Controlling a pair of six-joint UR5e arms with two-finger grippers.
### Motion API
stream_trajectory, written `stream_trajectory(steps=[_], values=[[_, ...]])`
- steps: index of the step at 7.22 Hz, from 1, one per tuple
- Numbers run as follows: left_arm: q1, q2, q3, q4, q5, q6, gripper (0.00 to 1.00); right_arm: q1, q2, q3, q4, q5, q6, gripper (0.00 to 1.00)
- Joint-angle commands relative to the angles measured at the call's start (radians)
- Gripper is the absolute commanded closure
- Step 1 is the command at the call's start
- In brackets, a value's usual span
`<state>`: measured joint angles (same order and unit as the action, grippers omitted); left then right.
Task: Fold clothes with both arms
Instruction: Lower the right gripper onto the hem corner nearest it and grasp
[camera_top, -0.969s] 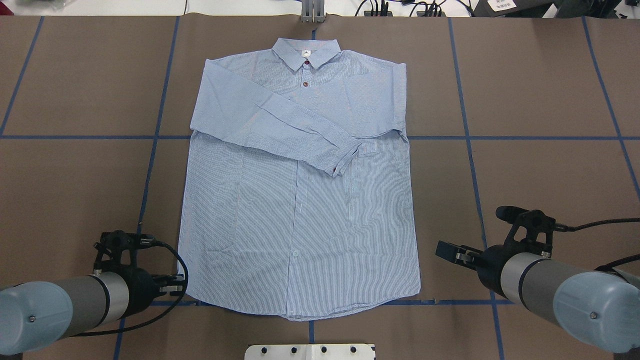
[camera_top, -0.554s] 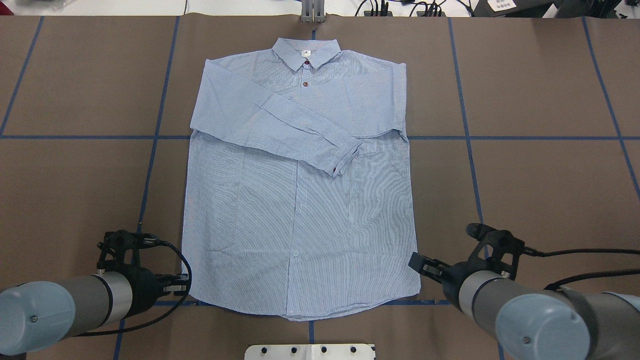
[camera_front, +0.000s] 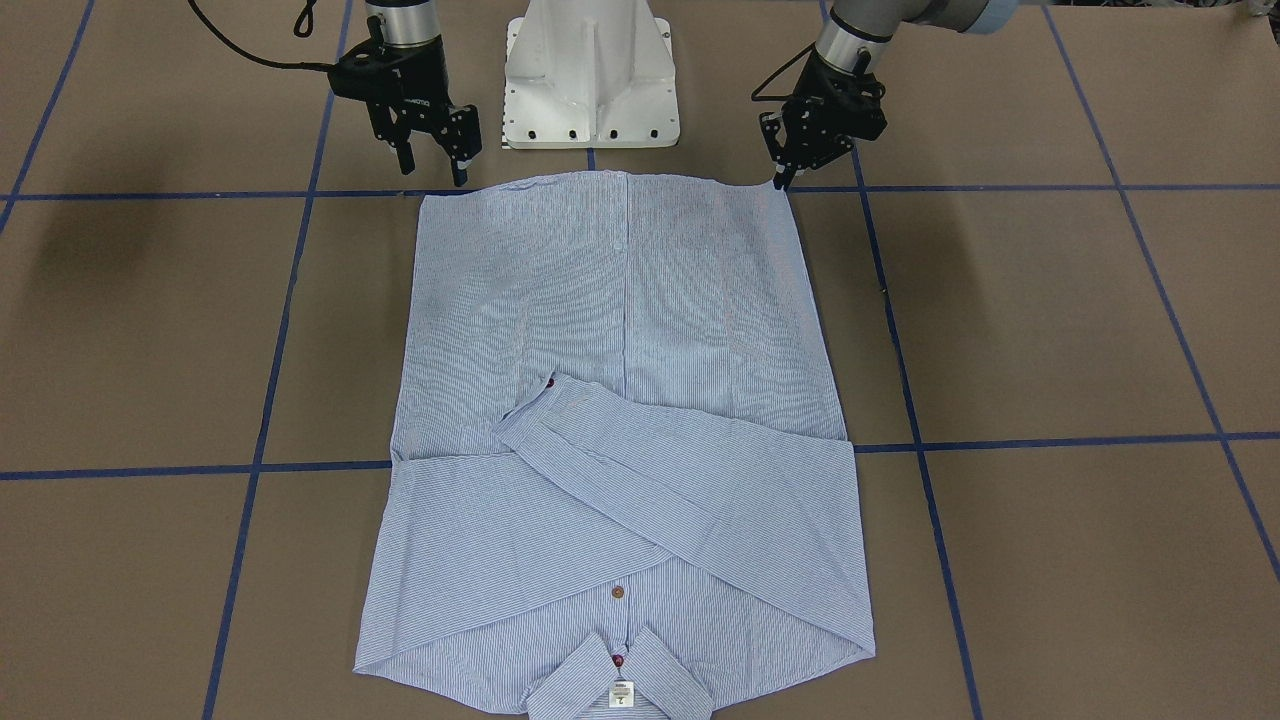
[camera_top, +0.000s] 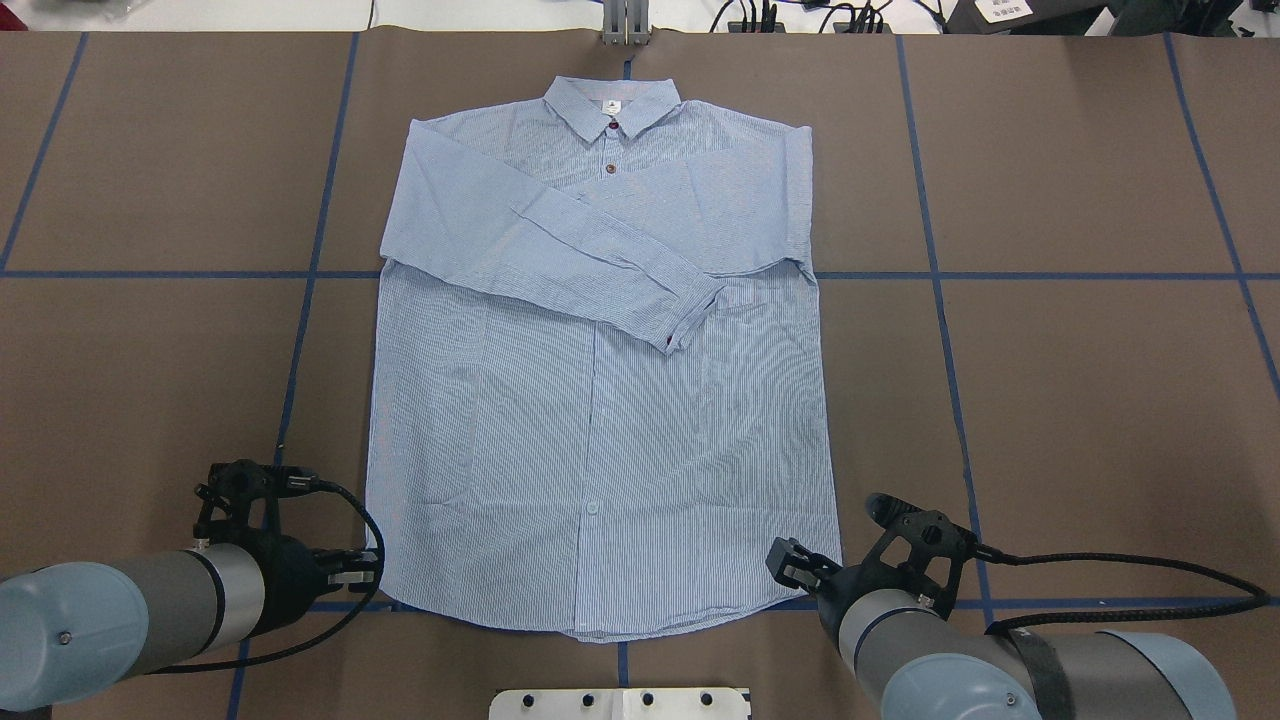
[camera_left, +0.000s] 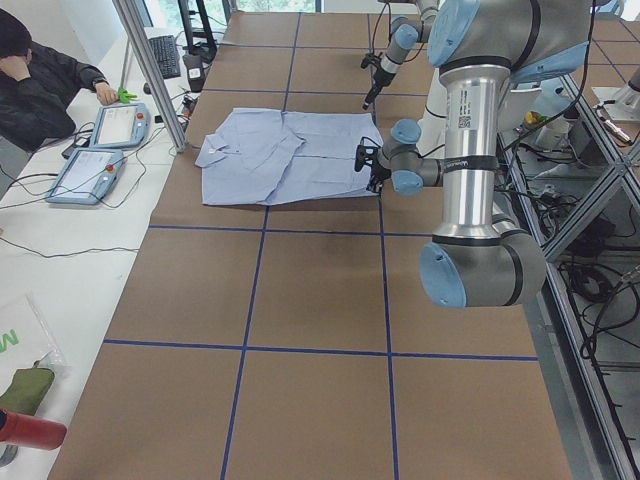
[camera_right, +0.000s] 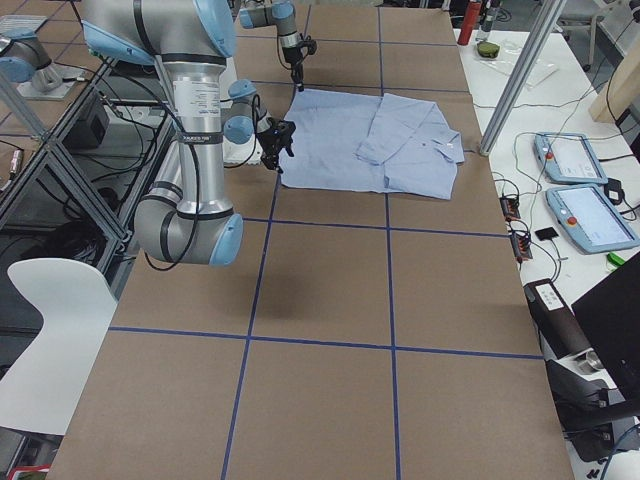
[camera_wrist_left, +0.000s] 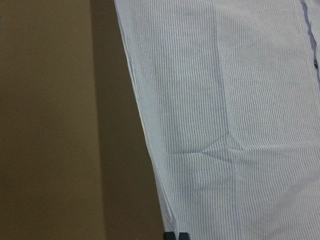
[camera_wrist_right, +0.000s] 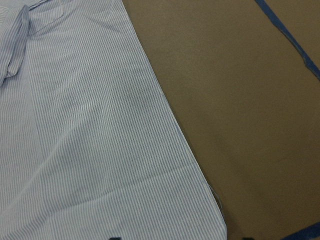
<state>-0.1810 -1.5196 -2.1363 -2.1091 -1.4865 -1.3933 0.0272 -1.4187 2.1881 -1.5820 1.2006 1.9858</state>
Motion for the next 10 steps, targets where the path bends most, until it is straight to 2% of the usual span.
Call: stream_trajectory(steps=[1, 5, 10], values=[[0.002, -0.001, -0.002, -0.003, -0.003, -0.019, 1.0, -0.028, -0.003, -0.024, 0.0, -0.045, 0.017, 0.2], [0.0, -0.005, -0.001, -0.005, -0.012, -0.026, 1.0, -0.076, -0.005, -0.085, 0.002, -0.119, 0.027, 0.43], [0.0, -0.004, -0.001, -0.005, -0.011, -0.027, 1.0, -0.078, -0.008, -0.117, 0.0, -0.125, 0.027, 0.44]])
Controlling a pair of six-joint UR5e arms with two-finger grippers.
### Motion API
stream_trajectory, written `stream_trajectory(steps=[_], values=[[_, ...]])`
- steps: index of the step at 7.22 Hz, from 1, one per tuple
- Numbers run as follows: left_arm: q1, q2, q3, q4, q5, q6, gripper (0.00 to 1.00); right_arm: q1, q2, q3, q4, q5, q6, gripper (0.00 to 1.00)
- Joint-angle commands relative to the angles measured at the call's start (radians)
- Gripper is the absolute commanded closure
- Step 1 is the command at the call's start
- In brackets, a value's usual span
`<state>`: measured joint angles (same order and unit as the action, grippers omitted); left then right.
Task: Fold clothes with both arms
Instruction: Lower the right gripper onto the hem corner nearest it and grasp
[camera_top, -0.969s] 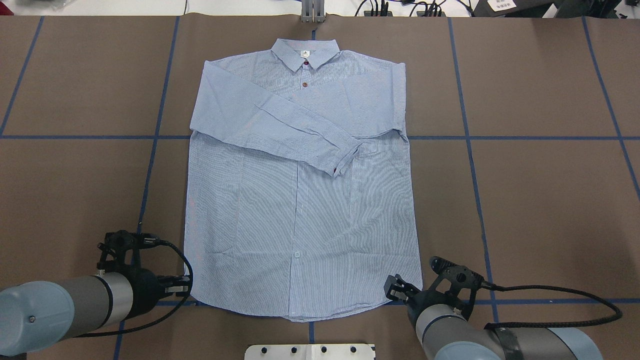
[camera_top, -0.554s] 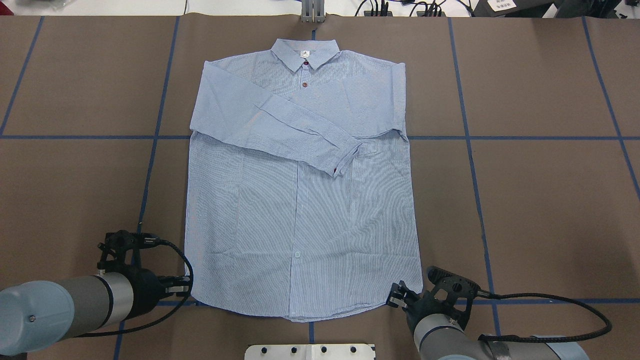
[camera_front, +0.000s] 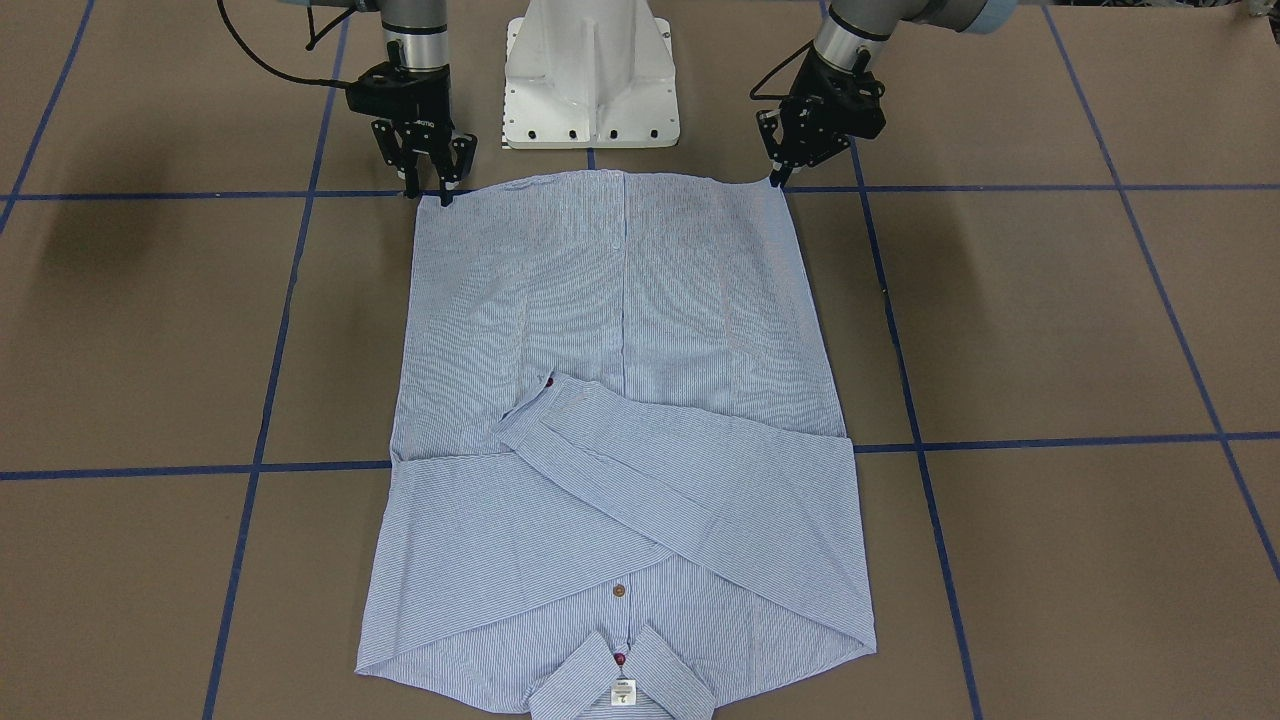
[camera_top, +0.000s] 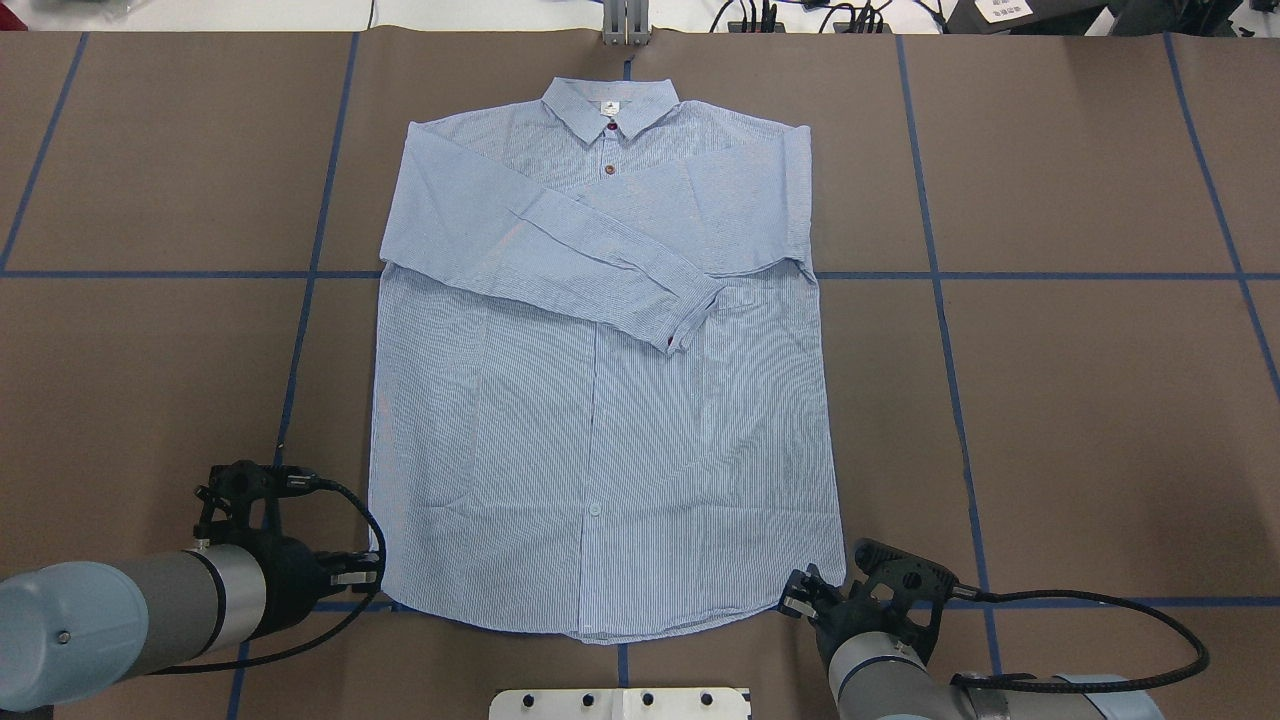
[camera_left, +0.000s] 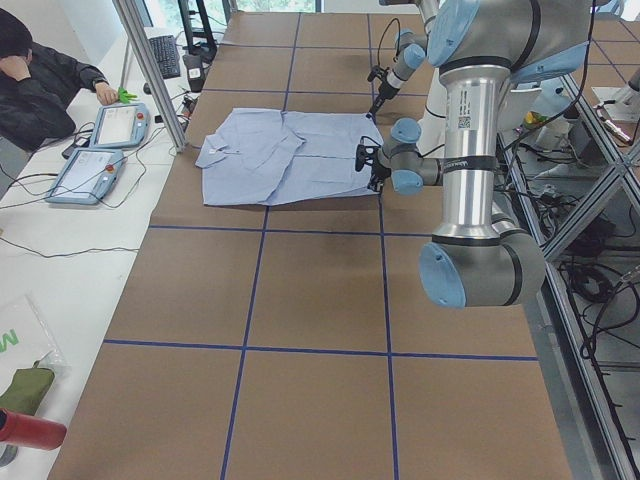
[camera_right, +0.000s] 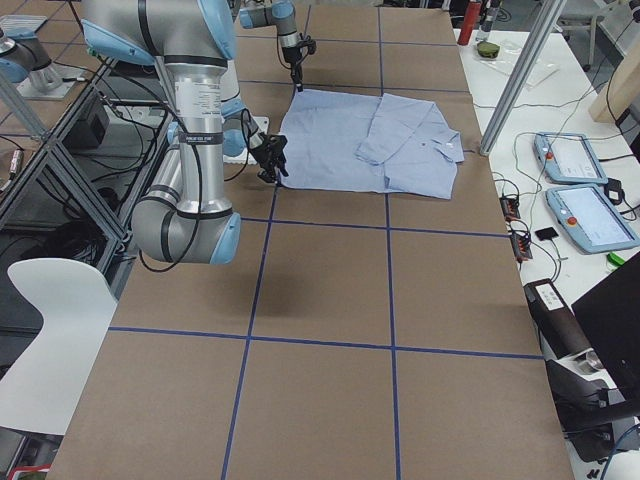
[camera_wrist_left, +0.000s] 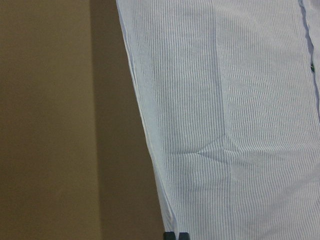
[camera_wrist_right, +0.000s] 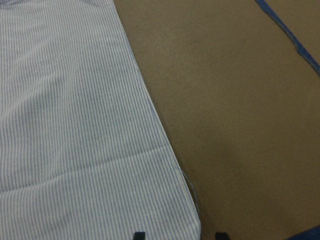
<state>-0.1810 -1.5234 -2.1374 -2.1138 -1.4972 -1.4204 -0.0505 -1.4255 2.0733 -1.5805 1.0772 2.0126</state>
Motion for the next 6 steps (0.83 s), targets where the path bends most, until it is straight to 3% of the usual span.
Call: stream_trajectory(steps=[1, 2, 6], values=[[0.0, 0.0, -0.001, 0.0, 0.0, 0.0, 1.0, -0.005, -0.001, -0.007, -0.001, -0.009, 0.0, 0.45], [0.0, 0.0, -0.002, 0.0, 0.0, 0.0, 1.0, -0.005, -0.001, -0.009, -0.001, -0.019, 0.0, 0.48], [0.0, 0.005, -0.013, 0.0, 0.0, 0.0, 1.0, -0.012, -0.003, -0.007, -0.01, -0.019, -0.002, 0.43]])
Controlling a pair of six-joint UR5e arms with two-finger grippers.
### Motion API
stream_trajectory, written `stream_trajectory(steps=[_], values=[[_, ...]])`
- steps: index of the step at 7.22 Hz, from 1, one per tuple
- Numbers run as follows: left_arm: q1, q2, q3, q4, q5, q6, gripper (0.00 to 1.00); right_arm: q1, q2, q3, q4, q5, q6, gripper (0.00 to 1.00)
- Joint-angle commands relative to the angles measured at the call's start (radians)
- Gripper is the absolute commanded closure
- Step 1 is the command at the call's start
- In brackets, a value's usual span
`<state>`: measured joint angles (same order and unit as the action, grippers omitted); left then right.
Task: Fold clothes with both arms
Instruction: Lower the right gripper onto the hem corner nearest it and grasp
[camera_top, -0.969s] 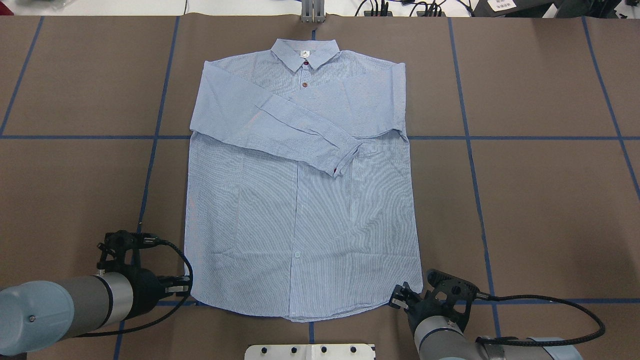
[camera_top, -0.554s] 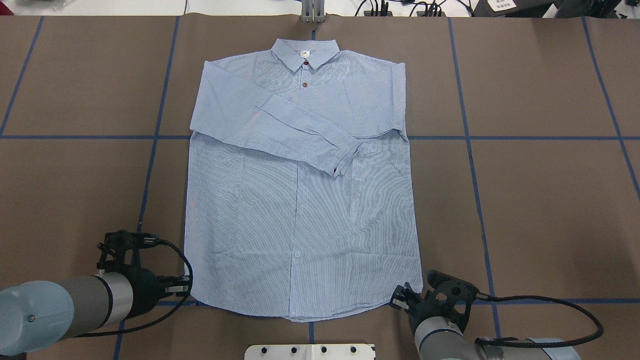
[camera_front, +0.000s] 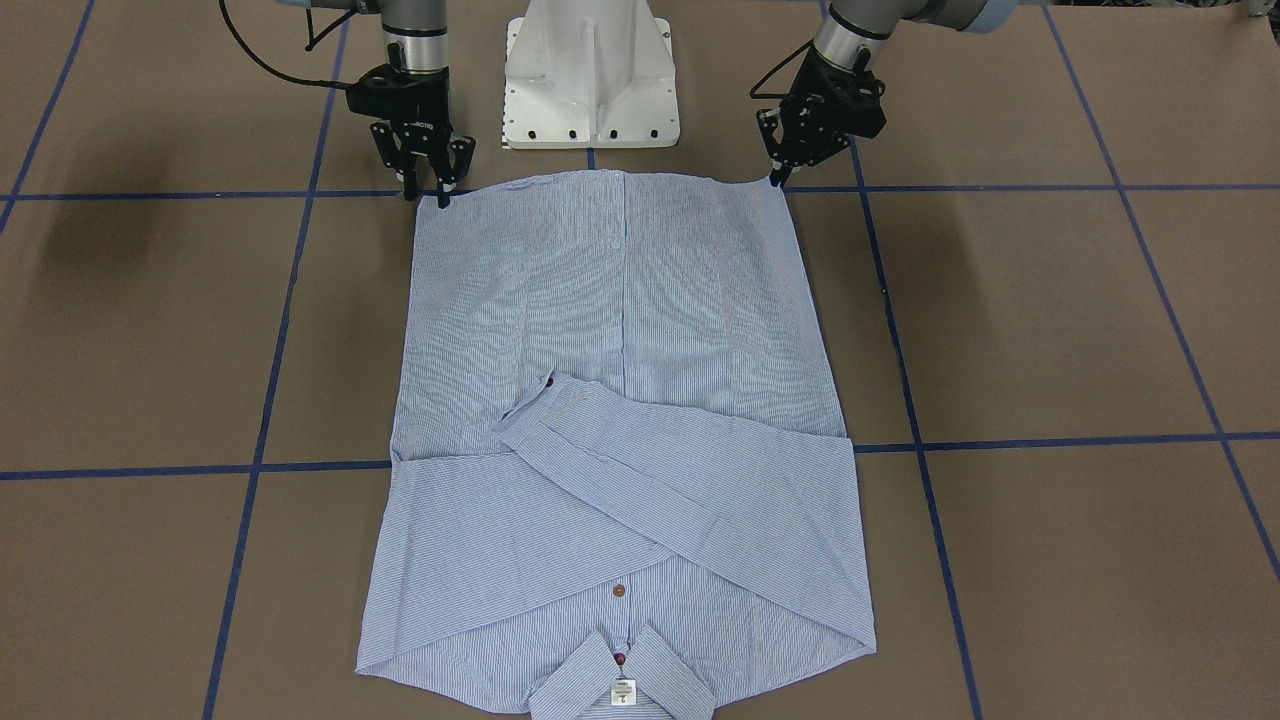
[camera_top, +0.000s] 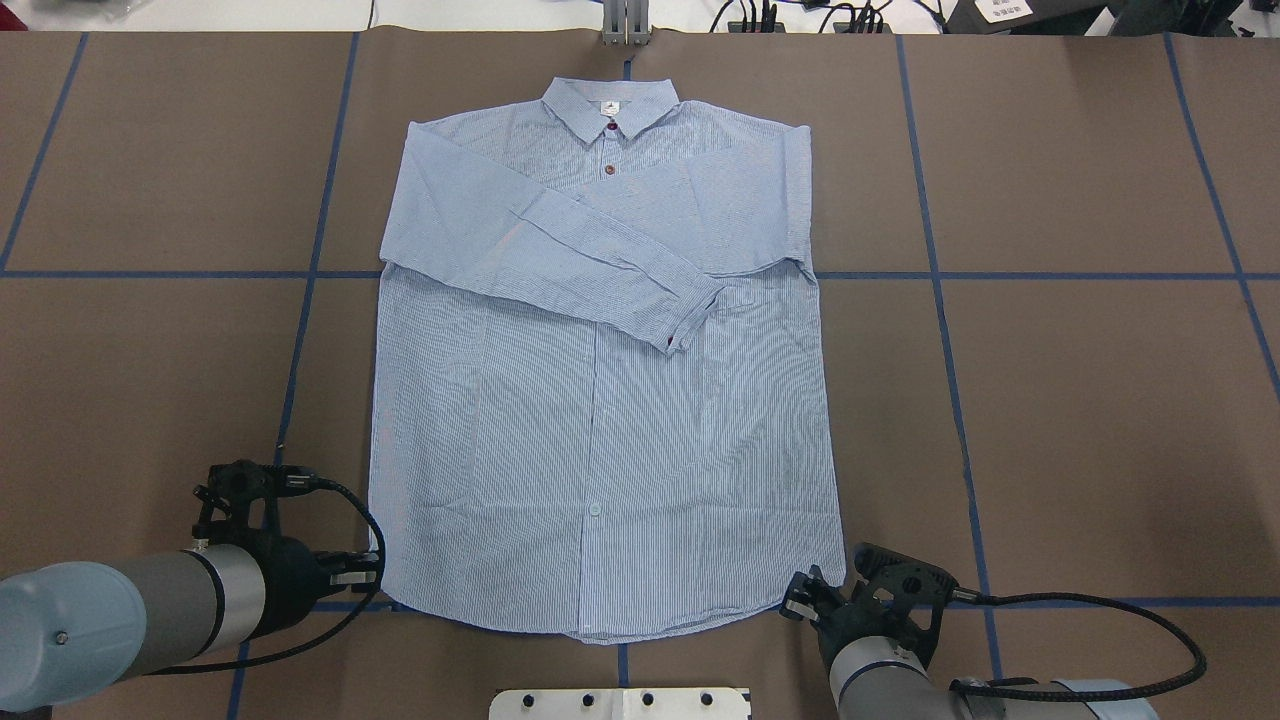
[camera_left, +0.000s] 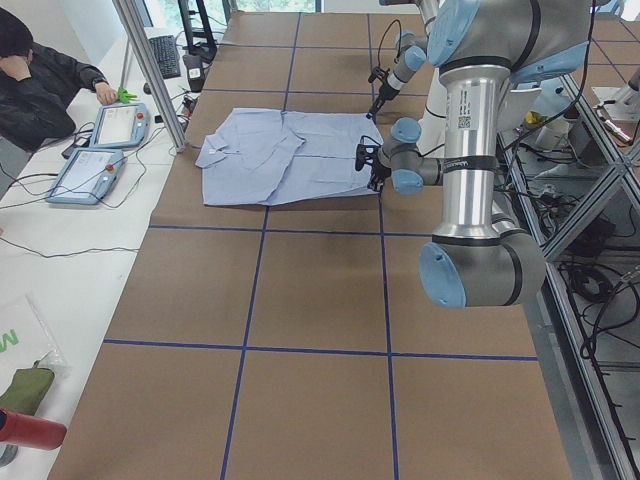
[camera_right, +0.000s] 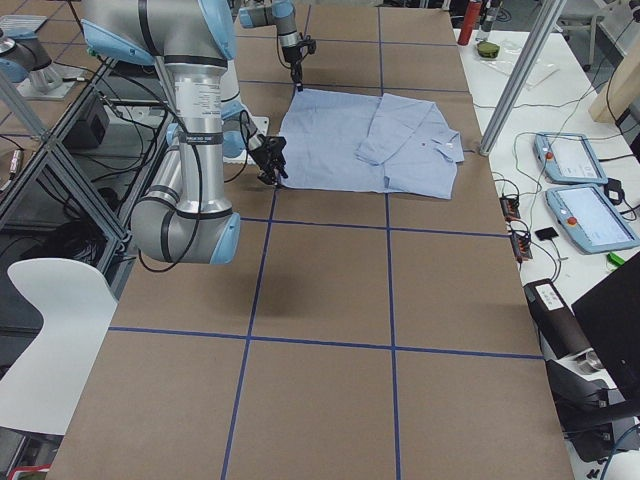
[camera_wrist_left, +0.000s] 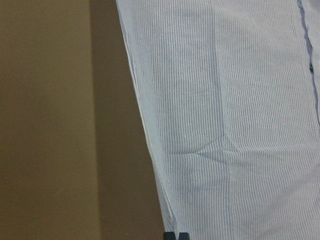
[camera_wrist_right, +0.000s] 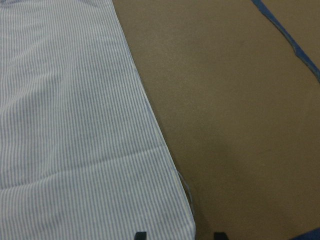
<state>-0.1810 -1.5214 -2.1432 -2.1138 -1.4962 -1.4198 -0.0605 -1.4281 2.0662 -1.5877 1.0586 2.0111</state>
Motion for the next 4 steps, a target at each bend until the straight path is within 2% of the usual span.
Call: stream_trajectory(steps=[1, 2, 3, 4], values=[[0.0, 0.004, -0.012, 0.0, -0.001, -0.001, 1.0, -0.005, 0.001, 0.0, -0.003, -0.011, 0.0, 0.55], [0.0, 0.007, -0.015, 0.0, -0.001, -0.001, 1.0, -0.005, 0.003, -0.001, -0.003, -0.011, 0.001, 0.82], [0.0, 0.009, -0.018, 0.0, -0.001, -0.001, 1.0, -0.009, 0.001, -0.001, -0.005, -0.012, 0.001, 1.0], [-0.002, 0.009, -0.018, 0.0, -0.003, -0.001, 1.0, -0.009, -0.002, -0.006, -0.006, -0.015, 0.001, 1.0]])
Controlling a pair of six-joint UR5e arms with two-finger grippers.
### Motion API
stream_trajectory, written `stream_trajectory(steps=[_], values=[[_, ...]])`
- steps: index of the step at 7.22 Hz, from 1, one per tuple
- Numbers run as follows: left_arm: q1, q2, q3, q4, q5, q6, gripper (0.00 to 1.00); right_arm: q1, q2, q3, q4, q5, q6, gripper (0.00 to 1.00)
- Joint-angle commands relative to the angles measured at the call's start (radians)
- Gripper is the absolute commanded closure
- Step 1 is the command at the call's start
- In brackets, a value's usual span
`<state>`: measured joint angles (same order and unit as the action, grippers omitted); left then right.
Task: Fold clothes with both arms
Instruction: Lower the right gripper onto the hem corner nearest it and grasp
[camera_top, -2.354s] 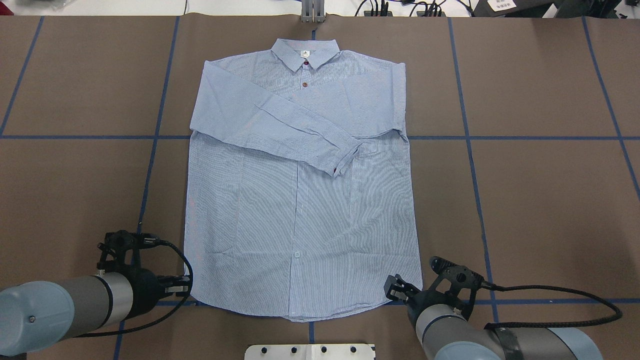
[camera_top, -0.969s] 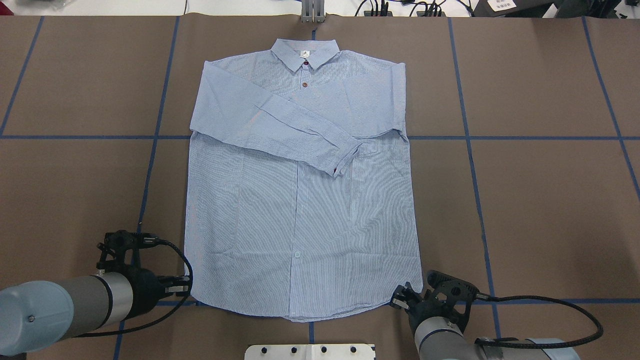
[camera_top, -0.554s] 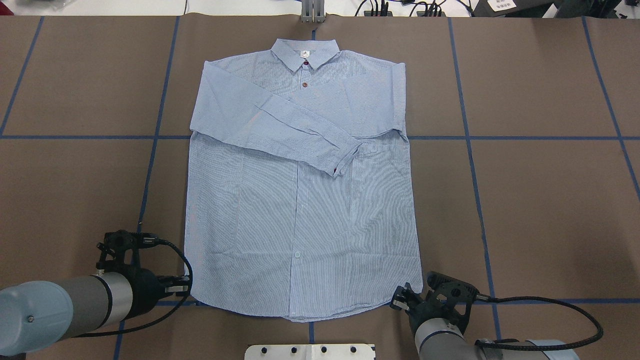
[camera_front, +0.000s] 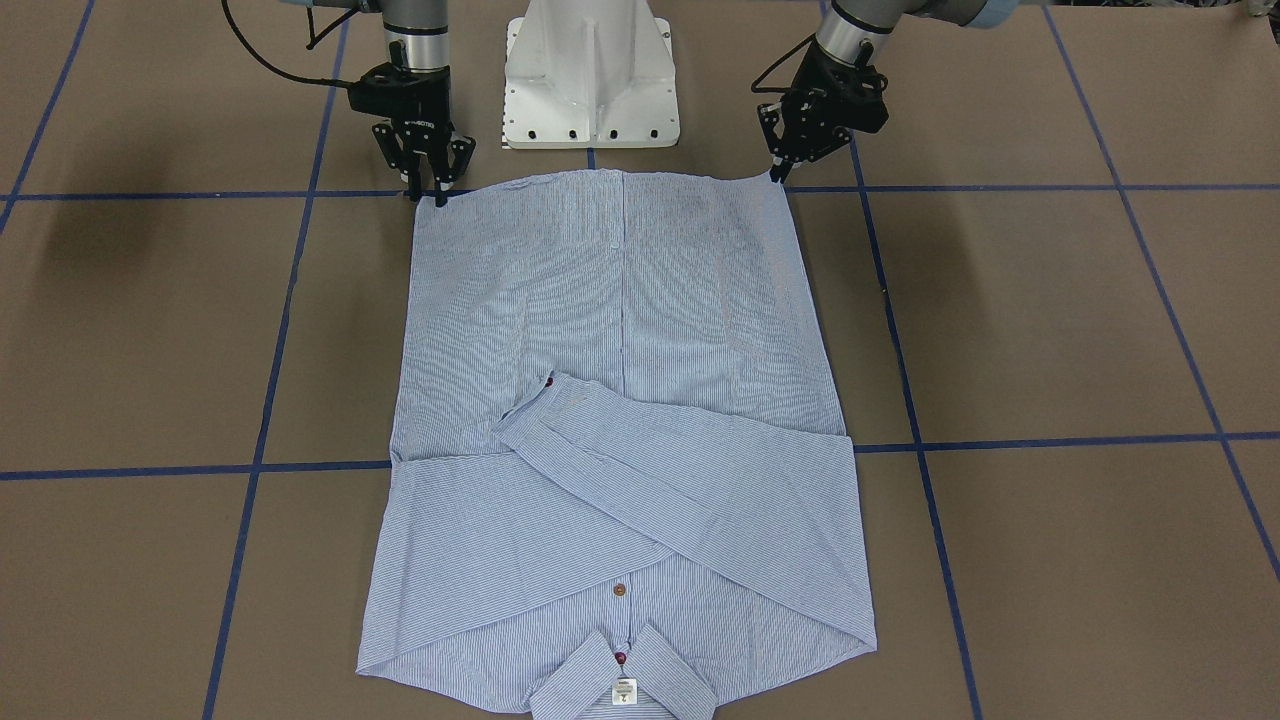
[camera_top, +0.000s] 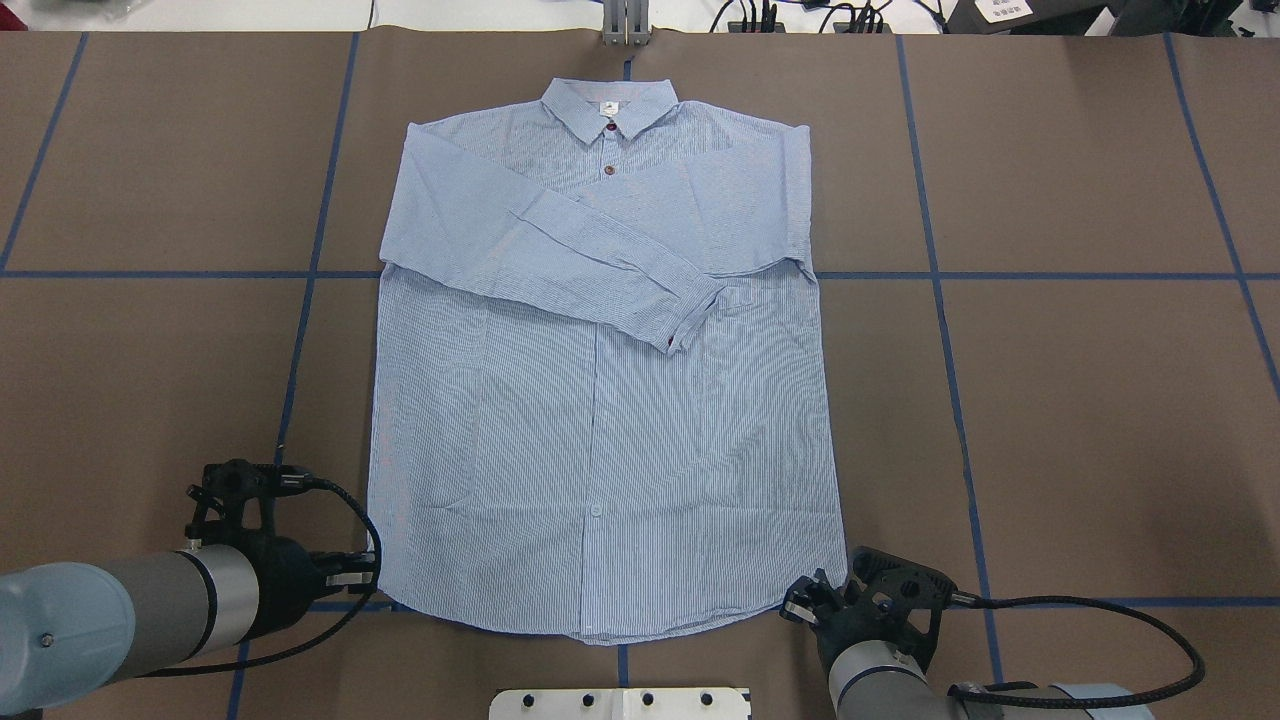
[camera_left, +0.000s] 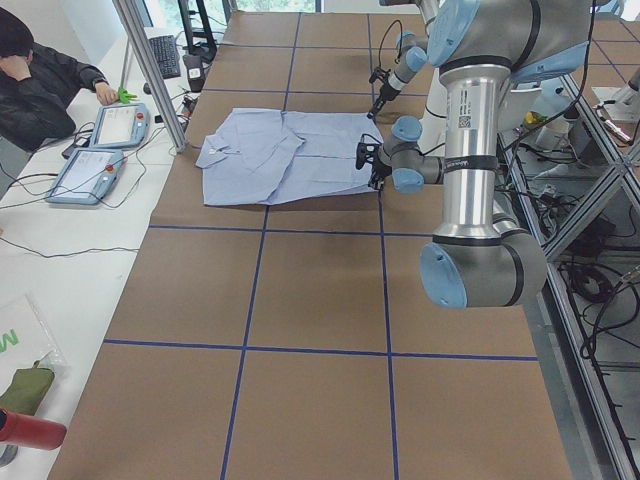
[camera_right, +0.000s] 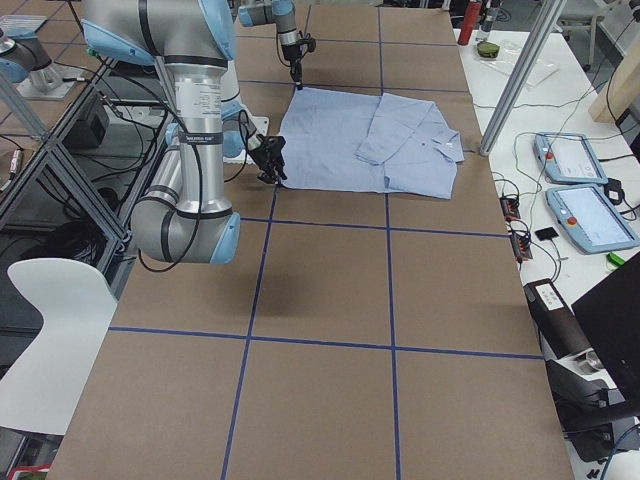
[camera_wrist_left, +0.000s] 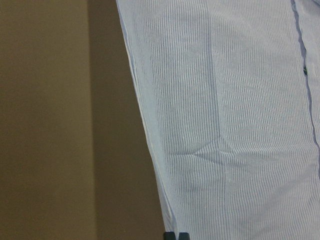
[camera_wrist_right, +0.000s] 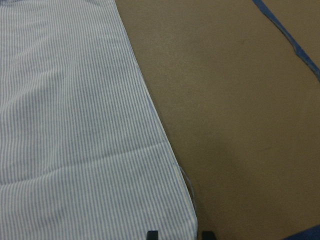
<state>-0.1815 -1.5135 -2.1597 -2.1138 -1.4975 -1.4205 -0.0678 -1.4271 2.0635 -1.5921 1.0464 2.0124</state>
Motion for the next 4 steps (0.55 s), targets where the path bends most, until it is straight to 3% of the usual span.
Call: stream_trajectory(steps=[1, 3, 4], values=[[0.0, 0.001, -0.005, 0.0, -0.001, 0.0, 1.0, 0.002, -0.001, 0.0, -0.002, -0.005, -0.001, 1.0], [-0.001, 0.001, -0.008, 0.0, -0.001, 0.0, 1.0, 0.019, 0.005, 0.05, -0.011, 0.001, -0.01, 1.0], [0.0, 0.001, -0.032, 0.002, -0.003, 0.002, 1.0, 0.043, 0.013, 0.151, -0.113, 0.015, -0.023, 1.0]])
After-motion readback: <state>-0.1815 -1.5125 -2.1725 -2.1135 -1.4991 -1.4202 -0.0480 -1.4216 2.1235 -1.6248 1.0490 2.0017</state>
